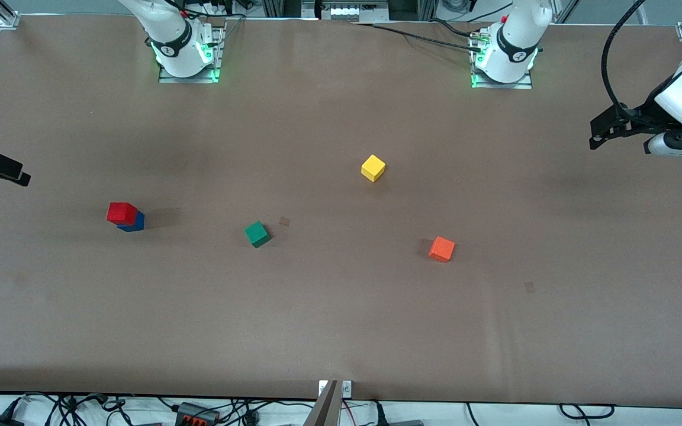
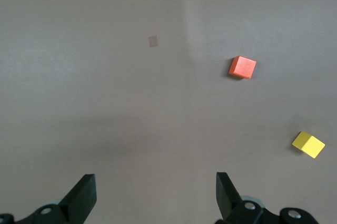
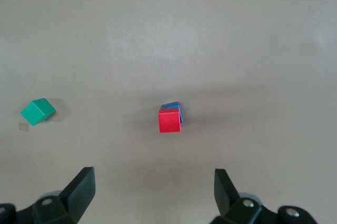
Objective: Pass red block to right arm, stack on blue
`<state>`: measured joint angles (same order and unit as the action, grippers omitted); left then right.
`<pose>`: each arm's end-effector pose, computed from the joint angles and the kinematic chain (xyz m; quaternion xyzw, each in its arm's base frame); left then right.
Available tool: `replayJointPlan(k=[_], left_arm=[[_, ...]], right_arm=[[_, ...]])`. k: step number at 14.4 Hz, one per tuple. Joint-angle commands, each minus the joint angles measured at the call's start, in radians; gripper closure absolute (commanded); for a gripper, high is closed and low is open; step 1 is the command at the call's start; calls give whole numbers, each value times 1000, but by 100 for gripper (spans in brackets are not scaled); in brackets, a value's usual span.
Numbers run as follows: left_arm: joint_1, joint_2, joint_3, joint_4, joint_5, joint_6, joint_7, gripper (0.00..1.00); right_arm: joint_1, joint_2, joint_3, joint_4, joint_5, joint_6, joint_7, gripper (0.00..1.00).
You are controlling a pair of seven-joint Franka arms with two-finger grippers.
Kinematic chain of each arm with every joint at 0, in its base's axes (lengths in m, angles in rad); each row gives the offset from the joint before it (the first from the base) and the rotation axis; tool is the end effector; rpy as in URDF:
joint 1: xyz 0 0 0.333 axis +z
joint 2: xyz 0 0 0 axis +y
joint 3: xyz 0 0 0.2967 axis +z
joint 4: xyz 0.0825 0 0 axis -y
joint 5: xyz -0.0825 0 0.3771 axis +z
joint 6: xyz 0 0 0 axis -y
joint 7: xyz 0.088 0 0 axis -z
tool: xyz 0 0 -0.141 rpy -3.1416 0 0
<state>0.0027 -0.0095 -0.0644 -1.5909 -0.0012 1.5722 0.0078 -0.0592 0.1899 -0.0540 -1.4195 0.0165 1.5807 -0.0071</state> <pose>0.5433 -0.0339 0.5672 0.9994 -0.0347 -0.0046 0.0002 0.5976 -0.0630 0.5334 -0.9985 0.0528 0.0140 0.0040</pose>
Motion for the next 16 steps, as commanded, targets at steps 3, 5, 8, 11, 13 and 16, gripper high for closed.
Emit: replayJointPlan(k=[3, 5, 8, 11, 13, 16], left_arm=[[5, 11, 3, 31, 3, -21, 1, 0], [3, 11, 3, 31, 3, -21, 1, 0], [3, 11, 3, 29, 3, -21, 1, 0], [3, 11, 3, 31, 3, -21, 1, 0], [3, 11, 3, 29, 3, -21, 1, 0], [3, 11, 3, 29, 3, -21, 3, 0]], right_arm=[[1, -139, 22, -192, -41, 80, 13, 0], [7, -190, 22, -277, -47, 136, 13, 0], [7, -219, 22, -317, -47, 162, 12, 0], [9, -208, 22, -299, -69, 153, 6, 0], [12, -202, 20, -277, -67, 136, 3, 0], [9, -201, 17, -253, -59, 117, 4, 0]])
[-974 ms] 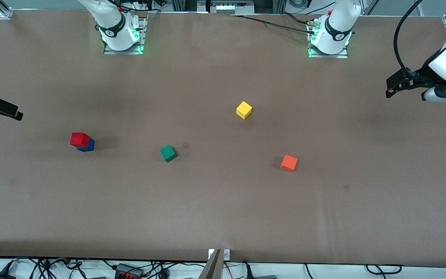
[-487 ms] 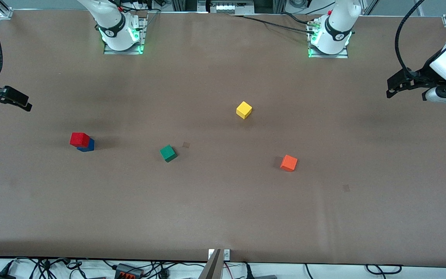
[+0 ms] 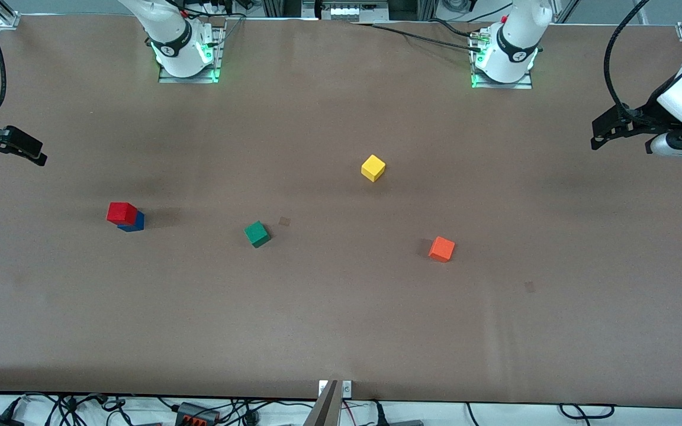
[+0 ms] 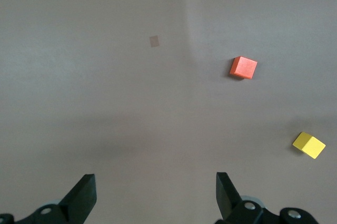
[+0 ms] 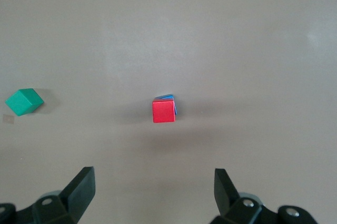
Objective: Pass red block to right arm, stack on blue
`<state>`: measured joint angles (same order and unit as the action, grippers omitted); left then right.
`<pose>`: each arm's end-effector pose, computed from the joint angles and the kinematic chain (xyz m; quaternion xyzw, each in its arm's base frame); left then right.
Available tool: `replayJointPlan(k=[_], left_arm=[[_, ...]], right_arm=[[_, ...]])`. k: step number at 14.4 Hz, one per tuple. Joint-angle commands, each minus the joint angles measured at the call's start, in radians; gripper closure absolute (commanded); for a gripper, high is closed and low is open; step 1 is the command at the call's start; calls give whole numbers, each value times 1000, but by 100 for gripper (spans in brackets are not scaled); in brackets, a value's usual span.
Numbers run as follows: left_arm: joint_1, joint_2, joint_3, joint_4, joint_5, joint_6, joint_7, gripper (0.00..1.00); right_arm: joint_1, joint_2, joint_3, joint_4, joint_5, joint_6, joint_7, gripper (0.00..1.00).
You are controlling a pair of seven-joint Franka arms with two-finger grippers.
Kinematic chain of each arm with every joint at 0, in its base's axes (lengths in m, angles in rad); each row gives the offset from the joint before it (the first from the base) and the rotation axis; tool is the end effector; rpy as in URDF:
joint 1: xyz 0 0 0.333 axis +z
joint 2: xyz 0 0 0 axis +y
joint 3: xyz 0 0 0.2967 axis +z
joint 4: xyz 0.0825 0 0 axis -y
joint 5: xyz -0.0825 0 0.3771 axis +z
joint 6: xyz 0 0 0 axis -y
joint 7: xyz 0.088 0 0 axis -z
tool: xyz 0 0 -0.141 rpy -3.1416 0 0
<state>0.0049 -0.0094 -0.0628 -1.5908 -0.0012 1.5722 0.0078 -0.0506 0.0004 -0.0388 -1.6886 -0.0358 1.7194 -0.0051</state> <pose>0.5434 -0.0318 0.5671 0.9995 -0.0328 -0.0046 0.0002 0.5564 -0.0544 0.5289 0.9989 -0.0397 0.0143 0.0184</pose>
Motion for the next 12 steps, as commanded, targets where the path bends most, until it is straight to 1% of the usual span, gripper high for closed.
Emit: replayJointPlan(k=[1, 12], left_arm=[[1, 11, 1, 31, 3, -21, 4, 0], [1, 11, 1, 31, 3, -21, 1, 0]], right_arm=[[2, -11, 3, 17, -7, -23, 2, 0], [0, -8, 7, 18, -4, -27, 13, 0]])
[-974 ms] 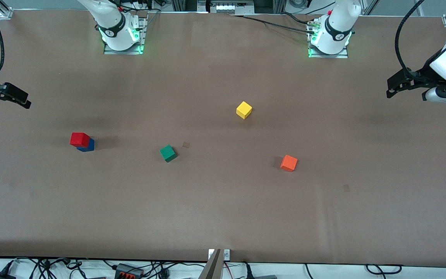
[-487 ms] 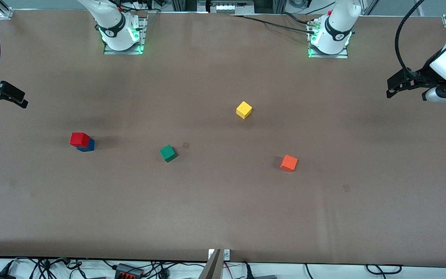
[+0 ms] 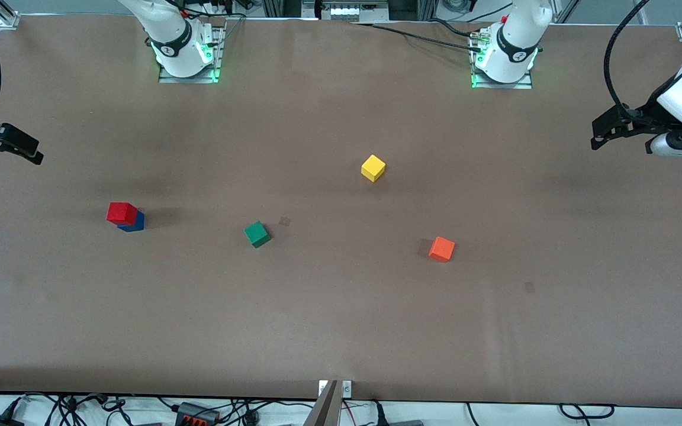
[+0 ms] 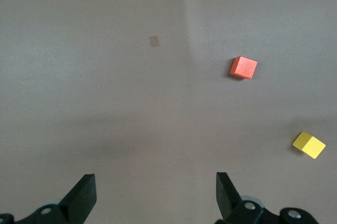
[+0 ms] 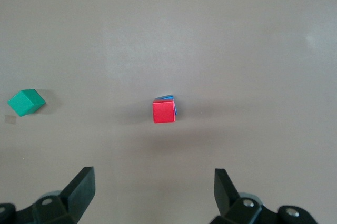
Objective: Pass red block to right arm, stack on blue
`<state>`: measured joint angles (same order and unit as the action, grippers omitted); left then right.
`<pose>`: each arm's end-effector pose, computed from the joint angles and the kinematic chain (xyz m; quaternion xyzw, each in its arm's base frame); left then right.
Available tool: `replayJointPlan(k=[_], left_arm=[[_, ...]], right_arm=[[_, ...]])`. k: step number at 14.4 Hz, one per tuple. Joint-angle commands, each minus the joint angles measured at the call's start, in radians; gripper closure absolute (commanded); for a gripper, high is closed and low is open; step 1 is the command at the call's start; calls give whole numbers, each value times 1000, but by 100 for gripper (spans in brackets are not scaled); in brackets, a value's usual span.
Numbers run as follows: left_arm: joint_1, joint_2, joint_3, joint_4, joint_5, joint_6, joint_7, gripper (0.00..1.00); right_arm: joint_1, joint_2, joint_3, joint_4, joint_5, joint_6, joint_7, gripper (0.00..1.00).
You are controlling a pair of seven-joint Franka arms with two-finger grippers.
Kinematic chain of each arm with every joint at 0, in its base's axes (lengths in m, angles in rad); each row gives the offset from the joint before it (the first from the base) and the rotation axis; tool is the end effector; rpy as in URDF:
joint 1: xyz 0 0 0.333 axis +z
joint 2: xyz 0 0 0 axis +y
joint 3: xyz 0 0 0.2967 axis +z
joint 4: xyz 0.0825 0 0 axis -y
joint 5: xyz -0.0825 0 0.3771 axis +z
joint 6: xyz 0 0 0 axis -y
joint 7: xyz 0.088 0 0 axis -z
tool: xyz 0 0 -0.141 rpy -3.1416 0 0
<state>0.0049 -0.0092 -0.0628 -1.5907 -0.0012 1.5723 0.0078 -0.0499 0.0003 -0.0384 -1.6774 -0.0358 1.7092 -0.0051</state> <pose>0.5435 -0.0318 0.5671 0.9995 -0.0328 -0.0046 0.0002 0.5562 -0.0538 0.5334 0.9989 -0.0394 0.0149 0.0185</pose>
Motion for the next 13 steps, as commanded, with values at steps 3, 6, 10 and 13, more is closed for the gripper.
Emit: replayJointPlan(k=[3, 6, 10, 13], left_arm=[[1, 11, 1, 31, 3, -21, 3, 0], [1, 11, 1, 31, 3, -21, 4, 0], [1, 11, 1, 31, 3, -21, 4, 0], [4, 11, 8, 29, 3, -21, 8, 0]], right_arm=[[-10, -8, 8, 7, -3, -17, 8, 0], [-10, -8, 8, 7, -4, -17, 2, 0], [-1, -8, 6, 7, -6, -19, -9, 0], [-1, -8, 5, 7, -3, -42, -18, 0]])
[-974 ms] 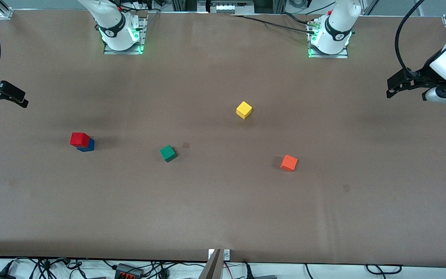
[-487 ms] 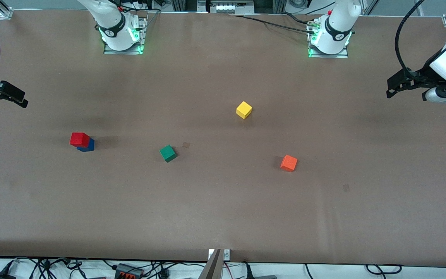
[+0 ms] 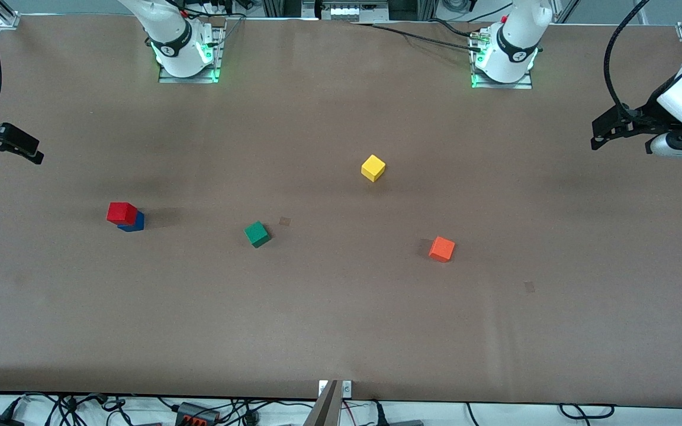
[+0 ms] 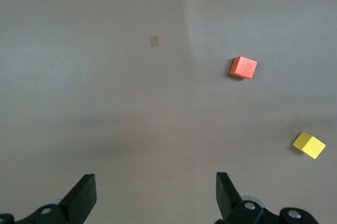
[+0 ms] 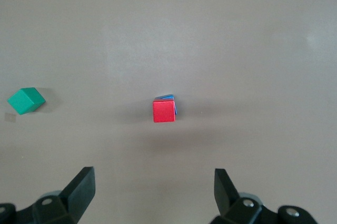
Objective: Pass red block to right arm, stack on blue
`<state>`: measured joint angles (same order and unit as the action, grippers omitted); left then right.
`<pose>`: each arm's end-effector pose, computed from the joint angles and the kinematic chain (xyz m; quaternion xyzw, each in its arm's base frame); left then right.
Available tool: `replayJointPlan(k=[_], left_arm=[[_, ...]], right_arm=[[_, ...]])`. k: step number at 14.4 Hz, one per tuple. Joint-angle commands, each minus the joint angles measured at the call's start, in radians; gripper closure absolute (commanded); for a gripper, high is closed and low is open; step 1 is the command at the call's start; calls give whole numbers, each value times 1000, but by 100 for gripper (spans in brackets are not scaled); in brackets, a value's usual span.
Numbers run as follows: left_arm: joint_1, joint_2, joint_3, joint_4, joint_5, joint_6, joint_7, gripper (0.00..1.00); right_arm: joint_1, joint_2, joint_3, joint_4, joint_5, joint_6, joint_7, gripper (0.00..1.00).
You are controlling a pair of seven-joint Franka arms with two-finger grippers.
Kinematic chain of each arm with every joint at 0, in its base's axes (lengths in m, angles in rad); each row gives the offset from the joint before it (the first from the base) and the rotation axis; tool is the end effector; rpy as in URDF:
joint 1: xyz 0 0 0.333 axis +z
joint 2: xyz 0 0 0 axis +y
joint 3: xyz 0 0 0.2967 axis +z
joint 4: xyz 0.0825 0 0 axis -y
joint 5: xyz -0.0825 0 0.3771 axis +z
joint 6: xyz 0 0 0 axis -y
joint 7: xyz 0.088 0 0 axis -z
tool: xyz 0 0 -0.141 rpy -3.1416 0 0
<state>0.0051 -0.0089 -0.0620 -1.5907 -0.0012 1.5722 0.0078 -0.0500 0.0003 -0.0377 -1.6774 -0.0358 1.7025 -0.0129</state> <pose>0.5436 -0.0313 0.5669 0.9995 -0.0323 -0.0048 0.0002 0.5553 -0.0534 0.5328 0.9991 -0.0353 0.0115 0.0184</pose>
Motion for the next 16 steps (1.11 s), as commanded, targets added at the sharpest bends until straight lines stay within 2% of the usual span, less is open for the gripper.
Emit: replayJointPlan(k=[1, 16], left_arm=[[4, 10, 8, 29, 3, -23, 9, 0], [3, 12, 5, 31, 3, -21, 8, 0]], right_arm=[[-1, -8, 2, 7, -1, -40, -12, 0], [4, -23, -2, -2, -1, -83, -10, 0]])
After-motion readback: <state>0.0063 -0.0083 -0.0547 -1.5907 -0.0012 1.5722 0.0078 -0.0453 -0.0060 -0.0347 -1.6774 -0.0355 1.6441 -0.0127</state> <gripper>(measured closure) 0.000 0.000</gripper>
